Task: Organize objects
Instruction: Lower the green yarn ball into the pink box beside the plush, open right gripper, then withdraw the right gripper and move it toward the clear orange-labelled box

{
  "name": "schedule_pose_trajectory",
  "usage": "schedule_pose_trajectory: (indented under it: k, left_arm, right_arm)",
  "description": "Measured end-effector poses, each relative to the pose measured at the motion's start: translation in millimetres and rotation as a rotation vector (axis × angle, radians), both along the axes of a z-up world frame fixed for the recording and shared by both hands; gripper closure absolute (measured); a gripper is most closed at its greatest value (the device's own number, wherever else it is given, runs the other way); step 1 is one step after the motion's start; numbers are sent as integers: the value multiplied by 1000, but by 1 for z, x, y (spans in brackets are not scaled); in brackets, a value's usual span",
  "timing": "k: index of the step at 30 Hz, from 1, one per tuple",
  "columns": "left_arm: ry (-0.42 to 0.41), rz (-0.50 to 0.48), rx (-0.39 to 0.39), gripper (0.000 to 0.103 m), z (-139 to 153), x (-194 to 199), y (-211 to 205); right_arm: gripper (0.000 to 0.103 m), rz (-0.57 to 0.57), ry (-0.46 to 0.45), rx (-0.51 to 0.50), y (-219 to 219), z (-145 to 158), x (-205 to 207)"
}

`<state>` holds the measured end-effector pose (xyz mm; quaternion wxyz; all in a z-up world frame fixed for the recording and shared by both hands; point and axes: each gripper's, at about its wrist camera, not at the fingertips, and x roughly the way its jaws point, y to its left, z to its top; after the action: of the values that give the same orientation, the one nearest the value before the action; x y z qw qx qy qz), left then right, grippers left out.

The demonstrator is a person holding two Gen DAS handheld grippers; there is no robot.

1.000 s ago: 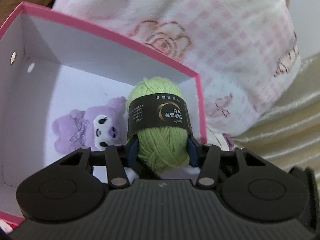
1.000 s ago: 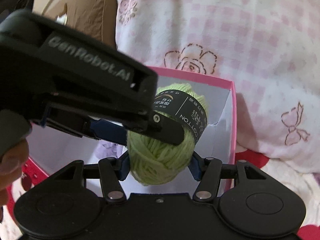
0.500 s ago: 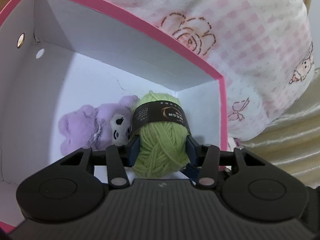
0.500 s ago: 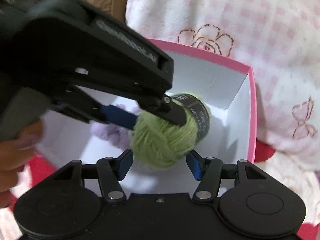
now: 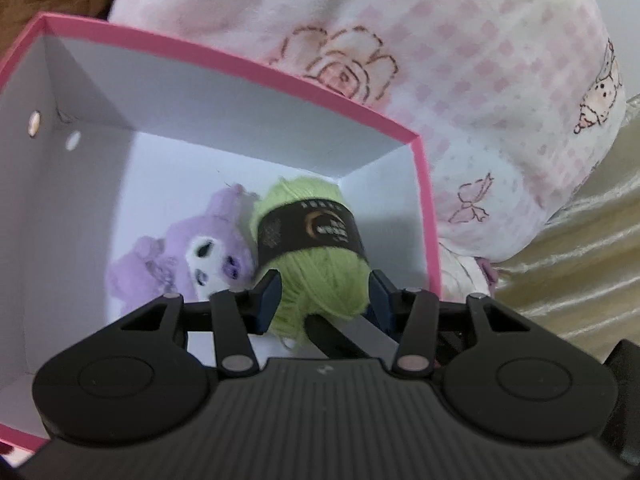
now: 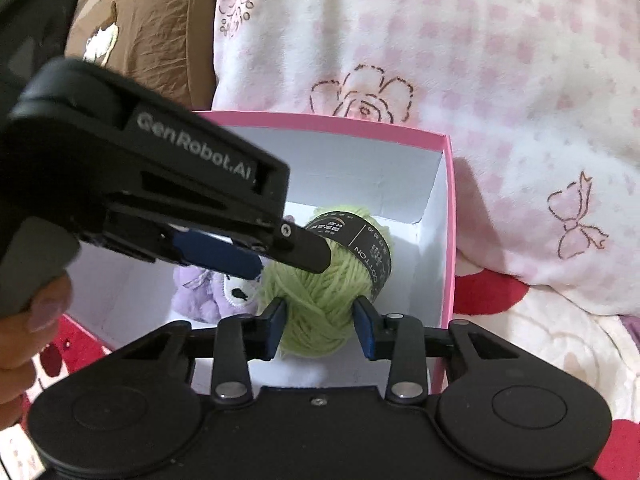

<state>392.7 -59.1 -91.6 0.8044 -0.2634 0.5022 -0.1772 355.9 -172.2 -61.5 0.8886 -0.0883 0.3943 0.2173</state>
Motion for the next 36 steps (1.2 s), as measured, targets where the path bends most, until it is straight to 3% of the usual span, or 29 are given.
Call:
schedule_pose_trajectory:
  k: [1,5,15,19,24,34,36]
  left_arm:
    - [22,-7,-30,69,-4,2,-2]
    - [48,15,-37,74,-13,3,-10]
    - [80,14,84,74,-15,-1,-21]
    - [37,-5,149,70,12,-19,-10]
    - [-24,25,162,70,42,-41,3]
    - [-94,32,249,53,97,-90,11]
    - [-103,32,257,48,108,-101,13]
  right_arm:
    - [62,-3,-9,-11,1,0,3]
    - [62,23,-86,-177,14,-7,5]
    - [63,49,14,-22,-7,0,12]
    - [59,25,37,3,-29,16,4]
    - [55,-10,63,85,-52,36,-3]
    - [23,51,39,60,-39,79,-51]
    - [20,53,32,18,-36,90,-64]
